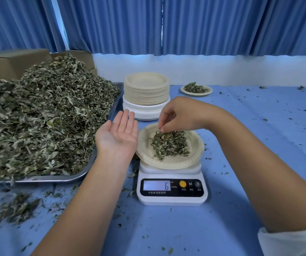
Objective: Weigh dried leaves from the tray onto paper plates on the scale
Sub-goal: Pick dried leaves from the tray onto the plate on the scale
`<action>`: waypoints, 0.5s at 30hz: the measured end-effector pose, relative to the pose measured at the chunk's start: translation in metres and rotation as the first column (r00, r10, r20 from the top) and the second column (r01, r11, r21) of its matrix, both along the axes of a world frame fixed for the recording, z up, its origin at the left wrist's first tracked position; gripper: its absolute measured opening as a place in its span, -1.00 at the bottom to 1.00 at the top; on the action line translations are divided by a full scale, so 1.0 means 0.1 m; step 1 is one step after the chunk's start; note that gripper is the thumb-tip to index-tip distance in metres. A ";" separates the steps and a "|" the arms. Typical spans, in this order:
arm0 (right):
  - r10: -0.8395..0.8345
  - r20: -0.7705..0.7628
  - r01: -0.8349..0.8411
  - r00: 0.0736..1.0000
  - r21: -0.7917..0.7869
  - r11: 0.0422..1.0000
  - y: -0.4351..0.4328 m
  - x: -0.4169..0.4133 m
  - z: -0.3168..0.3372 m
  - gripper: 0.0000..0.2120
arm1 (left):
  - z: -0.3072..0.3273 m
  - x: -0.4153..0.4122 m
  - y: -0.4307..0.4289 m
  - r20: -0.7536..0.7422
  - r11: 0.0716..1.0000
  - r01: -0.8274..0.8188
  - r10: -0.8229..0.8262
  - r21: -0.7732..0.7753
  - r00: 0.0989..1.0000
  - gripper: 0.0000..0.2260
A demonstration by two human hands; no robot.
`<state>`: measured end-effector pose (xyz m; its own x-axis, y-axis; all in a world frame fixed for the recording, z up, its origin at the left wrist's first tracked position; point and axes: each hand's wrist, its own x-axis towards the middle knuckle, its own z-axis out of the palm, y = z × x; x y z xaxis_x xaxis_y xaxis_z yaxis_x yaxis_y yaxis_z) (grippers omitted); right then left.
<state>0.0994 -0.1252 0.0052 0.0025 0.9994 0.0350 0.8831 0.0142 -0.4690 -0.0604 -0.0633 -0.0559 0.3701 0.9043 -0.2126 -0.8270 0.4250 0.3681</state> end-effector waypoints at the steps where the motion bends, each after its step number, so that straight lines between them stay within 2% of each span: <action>1: 0.006 -0.005 -0.007 1.000 -0.032 0.999 0.00 -0.01 -0.02 -0.96 | 0.01 -0.01 0.01 0.007 1.000 -0.008 0.008 0.001 1.000 -0.62; 5: 0.009 0.008 -0.008 1.000 -0.038 0.999 0.01 -0.02 -0.04 -0.97 | 0.01 -0.04 0.01 0.038 1.000 -0.015 0.015 -0.002 0.999 -0.63; 10: -0.013 -0.091 0.023 0.996 0.118 0.993 0.00 0.01 0.03 -0.96 | 0.01 -0.06 0.03 0.045 1.000 -0.029 0.030 -0.006 0.999 -0.62; 15: -0.032 -0.161 0.062 0.986 0.188 0.980 -0.01 -0.01 0.02 -0.97 | 0.02 -0.11 0.06 0.024 0.998 -0.063 0.063 -0.022 0.998 -0.61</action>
